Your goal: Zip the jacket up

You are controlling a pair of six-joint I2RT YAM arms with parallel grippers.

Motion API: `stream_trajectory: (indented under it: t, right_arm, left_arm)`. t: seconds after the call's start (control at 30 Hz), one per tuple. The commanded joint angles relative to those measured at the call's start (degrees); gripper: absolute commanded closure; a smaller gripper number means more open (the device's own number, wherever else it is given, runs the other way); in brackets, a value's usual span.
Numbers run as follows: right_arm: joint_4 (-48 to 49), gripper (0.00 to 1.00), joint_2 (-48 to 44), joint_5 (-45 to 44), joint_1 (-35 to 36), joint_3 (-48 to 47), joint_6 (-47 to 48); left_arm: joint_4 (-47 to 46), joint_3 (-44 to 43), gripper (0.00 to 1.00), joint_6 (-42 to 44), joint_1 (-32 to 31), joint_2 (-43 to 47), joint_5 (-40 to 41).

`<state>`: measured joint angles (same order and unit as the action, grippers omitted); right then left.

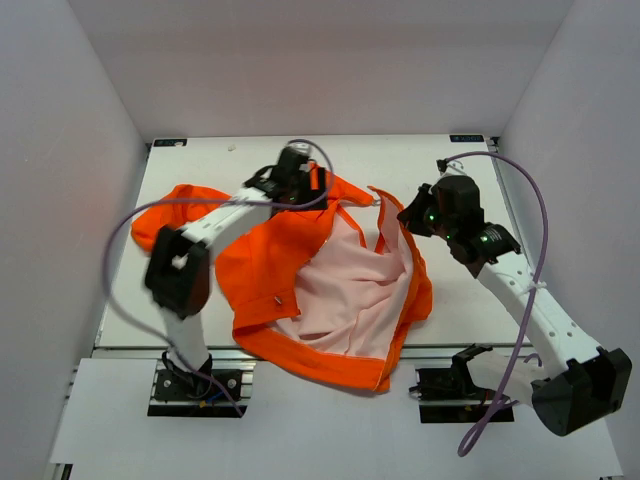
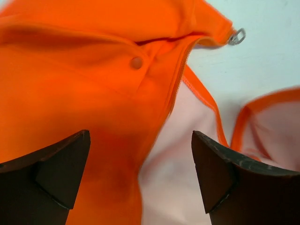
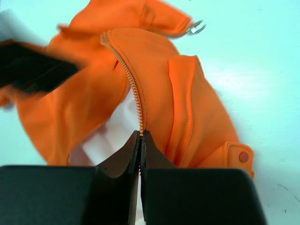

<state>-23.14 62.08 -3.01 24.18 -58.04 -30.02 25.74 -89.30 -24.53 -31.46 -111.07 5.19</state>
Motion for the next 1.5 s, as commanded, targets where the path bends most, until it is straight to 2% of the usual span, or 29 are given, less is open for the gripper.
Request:
stream_trajectory:
  t: [0.0, 0.07, 0.17, 0.23, 0.27, 0.3, 0.37, 0.4, 0.47, 0.6, 0.7, 0.73, 0.77, 0.9, 1.0, 1.1, 1.13, 1.17, 1.23, 1.3, 1.33, 1.37, 1.4, 1.43, 1.47]
  right_arm:
    - [-0.5, 1.0, 4.1, -10.1, 0.5, -5.8, -4.8]
    - [-0.3, 1.0, 7.8, -9.7, 0.6, -6.1, -5.3]
    - [1.6, 1.0, 13.1, -8.2, 1.1, -6.6, -5.9]
    - [3.3, 0.95, 15.9, -2.9, 2.1, -7.3, -2.6]
    - [5.0, 0.91, 18.7, -1.3, 2.9, -8.8, -0.2]
    - [5.0, 0.81, 20.2, -0.5, 5.1, -10.1, 2.1]
    - [4.7, 0.73, 24.7, 2.0, 7.2, -13.1, 9.0]
    - [3.8, 0.65, 26.1, 2.6, 8.0, -16.4, 10.5]
    - [4.3, 0.58, 30.3, 5.7, 7.9, -19.3, 14.7]
    - [6.0, 0.25, 37.8, 1.5, 7.4, -28.8, 20.0]
    - [4.6, 0.24, 48.5, 5.1, 6.2, -37.1, 23.3]
    - [0.0, 0.24, 52.0, 6.3, 5.7, -45.2, 23.3]
    - [-2.1, 0.25, 58.5, 7.5, 4.7, -49.2, 23.7]
    - [-4.6, 0.3, 71.6, 13.6, 2.1, -62.3, 22.8]
    - [-4.6, 0.31, 75.0, 15.2, 1.5, -64.8, 22.1]
    - [-4.0, 0.32, 77.0, 15.8, 1.5, -64.1, 21.7]
    - [-4.3, 0.34, 77.5, 15.4, 1.4, -63.7, 21.5]
    - [-4.5, 0.41, 77.4, 14.7, 1.3, -63.1, 20.6]
    - [-4.9, 0.52, 75.7, 10.9, 1.4, -58.8, 19.6]
    - [-3.2, 0.7, 73.0, 7.9, 1.4, -50.4, 17.6]
    - [-3.0, 0.74, 69.6, 5.3, 1.4, -47.2, 17.2]
    - [-2.3, 0.78, 67.4, 3.9, 1.4, -43.5, 15.8]
    - [-1.2, 0.78, 65.3, 2.8, 1.4, -35.2, 14.9]
    - [0.7, 0.79, 60.2, 0.0, 1.4, -30.9, 14.3]
    - [1.7, 0.79, 57.5, -0.7, 1.4, -26.6, 13.9]
  left_arm:
    - [-0.1, 13.1, 0.02, -6.6, 0.7, 20.3, 8.4]
    - [0.8, 23.0, 0.02, -9.6, 0.7, 28.7, 7.6]
    - [3.0, 31.3, 0.02, -14.7, 0.7, 34.9, 5.3]
    - [5.1, 38.3, 0.02, -18.2, 0.7, 39.3, 2.7]
    - [5.4, 40.7, 0.02, -19.0, 0.7, 40.4, 1.8]
    - [5.9, 45.2, 0.02, -21.5, 0.7, 42.2, 1.2]
    - [5.3, 49.5, 0.02, -23.0, 0.7, 43.6, -2.9]
    - [5.1, 51.4, 0.02, -24.8, 0.7, 44.3, -4.2]
    - [4.4, 55.9, 0.02, -25.8, 0.7, 45.2, -6.7]
    - [7.8, 57.7, 0.02, -28.0, 0.7, 45.0, -1.6]
    - [6.6, 56.8, 0.02, -26.8, 1.1, 42.3, 1.3]
    - [6.4, 56.1, 0.02, -26.2, 1.5, 40.9, 1.7]
    - [6.7, 53.8, 0.02, -25.2, 1.8, 37.5, 2.5]
    - [13.4, 45.3, 0.02, -23.9, 4.4, 28.1, 8.3]
    - [14.2, 43.0, 0.02, -22.3, 6.3, 21.6, 8.0]
    - [13.1, 40.4, 0.02, -21.3, 11.1, 15.9, 6.2]
    - [13.5, 38.6, 0.02, -21.3, 13.8, 11.3, 6.3]
    - [13.9, 36.3, 0.02, -21.0, 14.7, 8.8, 7.9]
    - [15.0, 27.1, 0.02, -19.7, 15.6, 1.2, 10.4]
    - [16.5, 18.7, 0.02, -16.6, 15.6, -4.6, 13.3]
    - [17.8, 8.1, 0.02, -15.5, 15.8, -10.8, 13.5]
    - [19.7, 2.0, 0.02, -15.3, 15.8, -14.1, 15.3]
    - [22.0, -4.2, 0.02, -14.9, 15.8, -17.5, 15.7]
    - [21.4, -15.8, 0.02, -13.6, 15.8, -24.2, 14.9]
    - [18.2, -21.7, 0.02, -9.2, 15.9, -27.8, 10.6]
